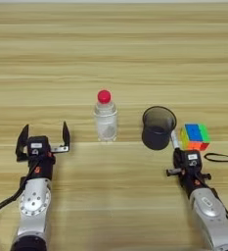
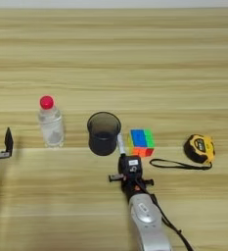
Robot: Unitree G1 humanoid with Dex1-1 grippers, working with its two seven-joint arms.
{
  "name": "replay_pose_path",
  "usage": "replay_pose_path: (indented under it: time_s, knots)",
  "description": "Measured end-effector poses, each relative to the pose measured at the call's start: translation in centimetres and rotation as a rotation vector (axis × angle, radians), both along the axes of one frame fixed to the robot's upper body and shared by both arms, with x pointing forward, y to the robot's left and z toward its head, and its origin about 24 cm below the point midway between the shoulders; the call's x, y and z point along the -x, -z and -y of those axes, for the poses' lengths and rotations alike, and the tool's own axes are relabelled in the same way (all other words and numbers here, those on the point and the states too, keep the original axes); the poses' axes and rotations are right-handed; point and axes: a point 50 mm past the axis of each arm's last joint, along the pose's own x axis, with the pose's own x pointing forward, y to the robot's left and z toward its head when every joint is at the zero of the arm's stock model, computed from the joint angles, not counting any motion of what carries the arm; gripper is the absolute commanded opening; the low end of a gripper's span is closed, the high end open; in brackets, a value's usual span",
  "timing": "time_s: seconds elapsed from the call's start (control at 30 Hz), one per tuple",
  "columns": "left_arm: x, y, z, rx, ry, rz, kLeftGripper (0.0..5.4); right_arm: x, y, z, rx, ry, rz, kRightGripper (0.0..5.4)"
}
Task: Move the objects on the table
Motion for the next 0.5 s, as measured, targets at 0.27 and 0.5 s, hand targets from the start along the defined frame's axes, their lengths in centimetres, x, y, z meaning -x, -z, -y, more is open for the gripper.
replay_pose_path:
  time_s: [0.27, 0.5]
  knots:
    - [0.0, 0.0, 0.0, 0.000, -0.001, 0.000, 5.40, 0.5, -0.5, 1.2, 0.021, 0.057, 0.033, 0.74]
    - [0.0, 0.0, 0.0, 0.000, -0.002, 0.000, 5.40, 0.2, -1.9, 1.5, -0.003, 0.078, 0.098, 0.74]
